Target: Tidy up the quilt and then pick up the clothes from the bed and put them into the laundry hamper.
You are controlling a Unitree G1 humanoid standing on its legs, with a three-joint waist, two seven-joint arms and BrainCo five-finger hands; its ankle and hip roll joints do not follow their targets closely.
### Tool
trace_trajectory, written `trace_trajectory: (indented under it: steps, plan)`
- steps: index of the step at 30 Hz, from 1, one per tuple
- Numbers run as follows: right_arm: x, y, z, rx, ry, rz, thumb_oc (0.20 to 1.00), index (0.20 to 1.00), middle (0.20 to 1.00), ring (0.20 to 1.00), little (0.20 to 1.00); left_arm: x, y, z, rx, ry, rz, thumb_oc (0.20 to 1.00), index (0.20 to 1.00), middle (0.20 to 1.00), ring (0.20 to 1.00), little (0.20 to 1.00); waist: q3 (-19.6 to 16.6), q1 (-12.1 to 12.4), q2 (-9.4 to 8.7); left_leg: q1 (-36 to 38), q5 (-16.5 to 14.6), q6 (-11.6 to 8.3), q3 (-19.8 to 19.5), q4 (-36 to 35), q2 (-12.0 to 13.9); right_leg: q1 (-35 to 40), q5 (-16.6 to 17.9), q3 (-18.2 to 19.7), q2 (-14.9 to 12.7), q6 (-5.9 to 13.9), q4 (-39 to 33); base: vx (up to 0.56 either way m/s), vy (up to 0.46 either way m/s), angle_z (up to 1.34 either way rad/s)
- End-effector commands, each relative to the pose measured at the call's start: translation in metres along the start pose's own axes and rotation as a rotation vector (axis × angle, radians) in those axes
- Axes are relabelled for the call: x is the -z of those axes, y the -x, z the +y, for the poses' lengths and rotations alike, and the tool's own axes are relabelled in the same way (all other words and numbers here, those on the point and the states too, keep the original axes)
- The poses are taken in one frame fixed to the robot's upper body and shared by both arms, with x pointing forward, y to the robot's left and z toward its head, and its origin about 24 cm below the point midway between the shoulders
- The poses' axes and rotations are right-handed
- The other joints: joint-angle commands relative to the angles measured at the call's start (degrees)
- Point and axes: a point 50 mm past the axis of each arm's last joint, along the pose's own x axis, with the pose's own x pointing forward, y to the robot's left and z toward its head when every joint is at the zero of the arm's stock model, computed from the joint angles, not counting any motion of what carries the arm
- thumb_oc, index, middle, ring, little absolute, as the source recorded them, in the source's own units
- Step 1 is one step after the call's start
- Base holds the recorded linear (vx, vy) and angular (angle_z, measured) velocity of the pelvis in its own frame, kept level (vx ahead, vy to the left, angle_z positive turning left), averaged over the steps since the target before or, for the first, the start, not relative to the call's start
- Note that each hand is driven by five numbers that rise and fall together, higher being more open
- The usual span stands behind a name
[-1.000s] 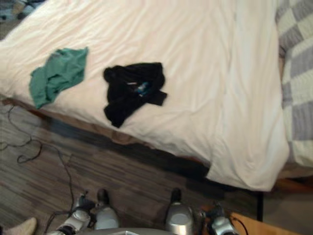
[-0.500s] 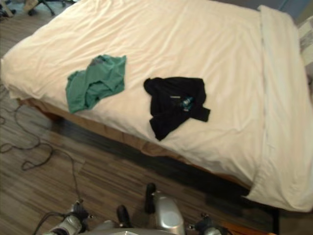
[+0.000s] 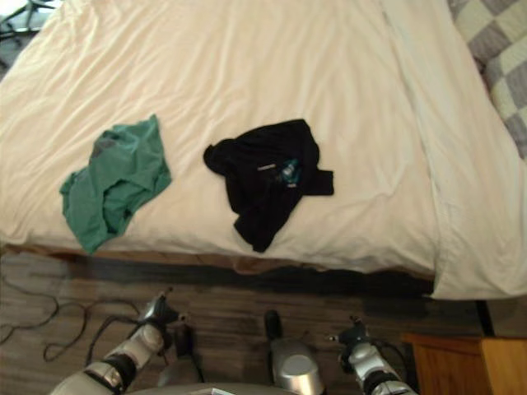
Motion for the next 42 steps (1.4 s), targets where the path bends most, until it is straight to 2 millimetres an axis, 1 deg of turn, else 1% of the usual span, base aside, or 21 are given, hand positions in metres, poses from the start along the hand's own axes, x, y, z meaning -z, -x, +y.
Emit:
trace_trajectory:
  steps: [1, 2, 4, 5, 6, 10, 11, 12, 13, 18, 20, 21, 23, 26, 27, 30, 31, 32, 35, 40, 42]
  plan:
    - [-0.026, 0.006, 0.022, -0.057, 0.004, -0.109, 1.000, 1.000, 1.000, 1.000, 1.000, 0.014, -0.001, 0.018, -0.046, -0.051, 0.026, 1.000, 1.000, 1.000, 1.000, 1.000, -1.8, 1.6, -2.24, 3.3, -5.3, 0.96, 5.1, 0.9, -1.2, -3.6, 4.9, -8.6, -20.6, 10.38, 2.2, 0.02, 0.409, -1.36]
    - [-0.042, 0.008, 0.025, -0.067, 0.038, -0.184, 1.000, 1.000, 1.000, 1.000, 1.000, 0.017, -0.001, 0.024, -0.063, -0.031, 0.030, 1.000, 1.000, 1.000, 1.000, 1.000, -1.3, 2.7, -1.92, 4.7, -5.8, 2.29, 7.9, 0.8, -2.1, -4.7, 2.4, -16.1, -20.2, 8.95, 6.1, 0.03, 0.563, -1.49]
    - [-0.047, 0.010, 0.027, -0.073, 0.086, -0.227, 1.000, 1.000, 1.000, 1.000, 1.000, 0.032, 0.002, 0.026, -0.067, -0.024, 0.085, 1.000, 1.000, 1.000, 1.000, 1.000, -0.3, 1.3, -1.72, 5.0, -4.9, 3.53, 7.3, 0.6, -3.8, -5.9, -3.0, -11.0, -10.1, 8.21, 11.8, 0.02, 0.444, -1.22]
    - [-0.047, 0.010, 0.027, -0.073, 0.086, -0.227, 1.000, 1.000, 1.000, 1.000, 1.000, 0.032, 0.002, 0.026, -0.067, -0.023, 0.085, 1.000, 1.000, 1.000, 1.000, 1.000, -0.4, 1.4, -1.71, 4.9, -4.9, 3.50, 7.4, 0.6, -3.8, -6.1, -3.0, -10.9, -10.1, 8.16, 11.8, 0.05, 0.313, -0.42]
    - [-0.037, 0.009, 0.026, -0.068, 0.069, -0.195, 1.000, 1.000, 1.000, 1.000, 1.000, 0.050, 0.006, 0.027, -0.077, 0.000, 0.150, 1.000, 1.000, 1.000, 1.000, 1.000, -0.4, 2.3, -2.20, 5.2, -5.5, 4.06, 6.4, 0.7, -6.3, -2.6, -5.5, -9.8, -7.0, 7.50, 9.0, 0.04, 0.170, 0.23]
    - [-0.032, 0.008, 0.025, -0.064, 0.068, -0.165, 1.000, 1.000, 1.000, 1.000, 1.000, 0.064, 0.009, 0.027, -0.084, 0.015, 0.204, 1.000, 1.000, 1.000, 1.000, 1.000, -1.1, 3.1, -2.62, 4.8, -5.5, 4.27, 5.6, 0.4, -7.6, 0.4, -5.4, -11.2, -7.5, 6.25, 4.5, 0.03, 0.068, 0.36]
    - [-0.021, 0.006, 0.021, -0.050, 0.059, -0.114, 1.000, 1.000, 1.000, 1.000, 1.000, 0.084, 0.016, 0.028, -0.118, 0.087, 0.282, 1.000, 1.000, 1.000, 1.000, 1.000, -3.1, 3.8, -2.67, 4.6, -5.7, 4.34, 6.2, 0.1, -8.0, 2.6, -4.5, -9.6, -7.2, 6.33, -1.4, 0.13, -0.008, 0.13]
    - [-0.013, 0.004, 0.010, 0.000, 0.033, -0.083, 1.000, 1.000, 1.000, 1.000, 1.000, 0.104, 0.025, 0.030, -0.191, 0.246, 0.358, 1.000, 1.000, 1.000, 1.000, 1.000, -3.9, 5.1, -2.79, 5.1, -5.9, 4.21, 6.9, 0.1, -8.2, 4.8, -3.2, -11.2, -8.1, 6.87, -4.1, 0.13, -0.007, -0.05]
    - [-0.013, 0.004, 0.010, 0.000, 0.033, -0.083, 1.000, 1.000, 1.000, 1.000, 1.000, 0.104, 0.025, 0.030, -0.191, 0.246, 0.359, 1.000, 1.000, 1.000, 1.000, 1.000, -3.9, 5.0, -2.80, 5.2, -5.9, 4.21, 6.9, 0.1, -8.2, 4.9, -3.2, -11.2, -8.1, 6.88, -4.2, 0.10, -0.023, -0.10]
    - [-0.031, 0.021, -0.063, 0.261, -0.005, -0.342, 1.000, 1.000, 1.000, 1.000, 1.000, 0.122, 0.046, 0.095, -0.552, 0.449, 0.241, 1.000, 1.000, 1.000, 1.000, 1.000, -4.0, 4.5, -2.92, 6.6, -6.2, 3.70, 7.7, 0.1, -7.9, 7.2, -2.0, -11.1, -8.9, 7.92, -7.1, 0.07, -0.001, 0.01]
    - [-0.037, 0.038, -0.098, 0.387, 0.080, -0.467, 1.000, 1.000, 1.000, 1.000, 1.000, 0.112, 0.059, 0.136, -0.699, 0.412, 0.096, 1.000, 1.000, 1.000, 1.000, 1.000, -4.3, 4.4, -2.90, 6.9, -6.2, 3.48, 8.1, 0.1, -7.7, 7.6, -1.7, -11.6, -9.3, 8.52, -7.7, 0.06, -0.009, -0.01]
    - [-0.047, 0.051, -0.121, 0.473, 0.173, -0.560, 1.000, 1.000, 1.000, 1.000, 1.000, 0.093, 0.071, 0.173, -0.815, 0.388, -0.055, 1.000, 1.000, 1.000, 1.000, 1.000, -4.2, 4.4, -2.78, 7.2, -6.6, 3.36, 8.2, 0.1, -7.6, 7.9, -1.9, -11.6, -9.6, 8.89, -7.8, 0.04, -0.011, -0.01]
    - [-0.058, 0.058, -0.133, 0.513, 0.221, -0.617, 1.000, 1.000, 1.000, 1.000, 1.000, 0.083, 0.077, 0.188, -0.860, 0.385, -0.119, 1.000, 1.000, 1.000, 1.000, 1.000, -4.2, 4.4, -2.78, 7.1, -6.4, 3.36, 8.2, 0.1, -7.6, 7.6, -1.7, -11.5, -9.7, 8.93, -7.8, -0.01, -0.003, -0.02]
    - [-0.098, 0.075, -0.162, 0.617, 0.283, -0.754, 1.000, 1.000, 1.000, 1.000, 1.000, 0.046, 0.083, 0.223, -0.928, 0.405, -0.283, 1.000, 1.000, 1.000, 1.000, 1.000, -3.3, 4.2, -2.65, 6.3, -6.1, 3.42, 8.5, 0.1, -7.6, 6.4, -1.3, -11.0, -9.8, 9.04, -7.6, -0.08, 0.014, -0.11]
    - [-0.134, 0.091, -0.177, 0.670, 0.292, -0.870, 1.000, 1.000, 1.000, 1.000, 1.000, 0.011, 0.084, 0.242, -0.940, 0.398, -0.401, 1.000, 1.000, 1.000, 1.000, 1.000, -1.5, 3.9, -2.60, 5.0, -5.9, 3.43, 8.8, 0.1, -7.4, 4.3, -1.0, -10.3, -9.7, 9.05, -7.4, -0.19, 0.031, -0.16]
    - [-0.161, 0.106, -0.187, 0.709, 0.312, -0.964, 1.000, 1.000, 1.000, 1.000, 1.000, -0.011, 0.085, 0.258, -0.958, 0.362, -0.462, 1.000, 1.000, 1.000, 1.000, 1.000, -0.3, 3.9, -2.71, 3.0, -4.9, 3.40, 9.1, 0.1, -7.2, 2.0, -0.3, -9.7, -9.5, 8.91, -7.3, -0.17, 0.004, -0.18]
    - [-0.190, 0.121, -0.190, 0.742, 0.315, -1.065, 1.000, 1.000, 1.000, 1.000, 1.000, -0.035, 0.086, 0.274, -0.976, 0.305, -0.519, 1.000, 1.000, 1.000, 1.000, 1.000, 1.2, 3.7, -2.90, 1.0, -4.1, 3.31, 9.3, 0.1, -7.0, -0.3, 0.5, -9.2, -9.2, 8.89, -7.2, -0.12, -0.006, -0.09]
    - [-0.191, 0.121, -0.191, 0.745, 0.313, -1.067, 1.000, 1.000, 1.000, 1.000, 1.000, -0.036, 0.086, 0.275, -0.980, 0.306, -0.521, 1.000, 1.000, 1.000, 1.000, 1.000, 1.2, 3.7, -2.92, 0.8, -4.1, 3.31, 9.3, 0.1, -7.0, -0.6, 0.5, -9.1, -9.2, 8.87, -7.2, -0.18, -0.015, -0.08]
    - [-0.231, 0.145, -0.187, 0.775, 0.296, -1.221, 1.000, 1.000, 1.000, 1.000, 1.000, -0.076, 0.088, 0.300, -1.029, 0.235, -0.560, 1.000, 1.000, 1.000, 1.000, 1.000, 3.6, 3.3, -3.38, -3.3, -2.3, 2.85, 10.2, 0.1, -6.1, -5.3, 2.1, -8.4, -8.4, 8.94, -7.2, -0.14, -0.028, -0.16]
    - [-0.248, 0.161, -0.181, 0.775, 0.273, -1.332, 1.000, 1.000, 1.000, 1.000, 1.000, -0.090, 0.080, 0.325, -1.054, 0.139, -0.436, 1.000, 1.000, 1.000, 1.000, 1.000, 5.5, 2.3, -4.18, -7.3, -0.6, 2.25, 11.1, 0.1, -5.1, -9.7, 3.3, -8.4, -7.9, 9.24, -6.8, -0.08, -0.027, -0.13]
    - [-0.250, 0.170, -0.174, 0.761, 0.307, -1.390, 1.000, 1.000, 1.000, 1.000, 1.000, -0.070, 0.064, 0.334, -1.015, 0.058, -0.197, 1.000, 1.000, 1.000, 1.000, 1.000, 7.0, 0.9, -5.11, -8.4, -0.4, 1.95, 11.9, 0.1, -4.5, -11.2, 3.7, -8.8, -7.5, 9.71, -6.8, -0.07, -0.013, -0.11]
